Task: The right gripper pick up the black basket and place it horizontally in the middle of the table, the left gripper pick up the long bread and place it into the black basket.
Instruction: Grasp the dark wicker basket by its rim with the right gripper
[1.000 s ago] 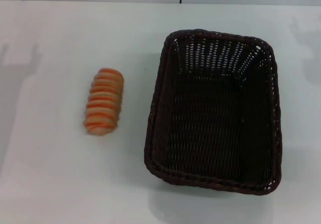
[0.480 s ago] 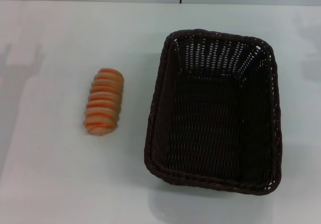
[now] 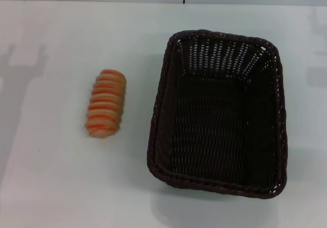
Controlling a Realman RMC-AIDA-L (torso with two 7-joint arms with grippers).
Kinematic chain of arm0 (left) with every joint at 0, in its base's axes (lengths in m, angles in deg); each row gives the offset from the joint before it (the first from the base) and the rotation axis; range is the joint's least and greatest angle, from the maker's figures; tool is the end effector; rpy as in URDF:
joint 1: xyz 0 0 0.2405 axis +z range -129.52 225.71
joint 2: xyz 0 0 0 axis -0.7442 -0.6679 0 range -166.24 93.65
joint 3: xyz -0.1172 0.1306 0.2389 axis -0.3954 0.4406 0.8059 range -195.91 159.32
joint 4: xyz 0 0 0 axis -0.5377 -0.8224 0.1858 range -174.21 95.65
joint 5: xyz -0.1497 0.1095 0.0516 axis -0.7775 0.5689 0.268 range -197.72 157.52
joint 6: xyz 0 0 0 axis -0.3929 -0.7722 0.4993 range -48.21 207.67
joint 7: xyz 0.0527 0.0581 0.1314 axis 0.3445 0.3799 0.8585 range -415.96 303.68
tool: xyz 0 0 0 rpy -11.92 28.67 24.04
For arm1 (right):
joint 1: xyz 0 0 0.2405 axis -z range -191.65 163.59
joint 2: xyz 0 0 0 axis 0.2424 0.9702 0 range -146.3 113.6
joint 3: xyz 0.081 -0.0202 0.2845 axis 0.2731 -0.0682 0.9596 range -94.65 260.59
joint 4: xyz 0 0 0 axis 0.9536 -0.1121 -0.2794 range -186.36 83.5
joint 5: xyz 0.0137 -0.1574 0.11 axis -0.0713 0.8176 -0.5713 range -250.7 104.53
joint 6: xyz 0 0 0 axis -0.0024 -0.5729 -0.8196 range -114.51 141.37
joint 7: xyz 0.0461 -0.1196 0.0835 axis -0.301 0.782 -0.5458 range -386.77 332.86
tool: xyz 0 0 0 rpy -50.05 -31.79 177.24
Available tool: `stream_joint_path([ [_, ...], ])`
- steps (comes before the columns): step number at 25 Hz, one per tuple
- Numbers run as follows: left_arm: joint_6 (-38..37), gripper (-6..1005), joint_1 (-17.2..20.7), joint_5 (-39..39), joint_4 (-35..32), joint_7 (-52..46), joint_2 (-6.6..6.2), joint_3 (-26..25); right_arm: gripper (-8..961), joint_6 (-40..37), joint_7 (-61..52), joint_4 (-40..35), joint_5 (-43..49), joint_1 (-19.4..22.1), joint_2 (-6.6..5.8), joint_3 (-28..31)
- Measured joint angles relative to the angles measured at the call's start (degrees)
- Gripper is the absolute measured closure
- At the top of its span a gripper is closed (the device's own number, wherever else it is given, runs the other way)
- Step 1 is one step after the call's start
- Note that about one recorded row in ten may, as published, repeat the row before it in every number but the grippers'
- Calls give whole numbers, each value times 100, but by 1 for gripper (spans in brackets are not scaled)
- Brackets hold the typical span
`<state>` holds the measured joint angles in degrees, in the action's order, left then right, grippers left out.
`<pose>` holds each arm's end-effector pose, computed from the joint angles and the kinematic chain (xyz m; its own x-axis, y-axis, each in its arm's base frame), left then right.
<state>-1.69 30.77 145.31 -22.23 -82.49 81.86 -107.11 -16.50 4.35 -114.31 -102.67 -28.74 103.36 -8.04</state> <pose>-0.3412 0.3200 0.0536 0.4369 -0.3807 0.8149 0.8481 -0.1274 -0.5142 0.2580 0.3988 0.0773 0.8856 0.2020 -0.4182 -0.4460 0.1181 -0.8872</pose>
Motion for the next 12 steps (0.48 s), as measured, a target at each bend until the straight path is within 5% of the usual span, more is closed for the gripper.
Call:
stream_joint_path([
  [8, -15, 168, -9, 0, 88, -2, -4, -2, 227, -2586, -93, 1837, -555, -749, -17, -416],
  [12, -11, 168, -3, 0, 146, -2, -8, -4, 227, -2377, -241, 1718, -609, -879, -37, -418],
])
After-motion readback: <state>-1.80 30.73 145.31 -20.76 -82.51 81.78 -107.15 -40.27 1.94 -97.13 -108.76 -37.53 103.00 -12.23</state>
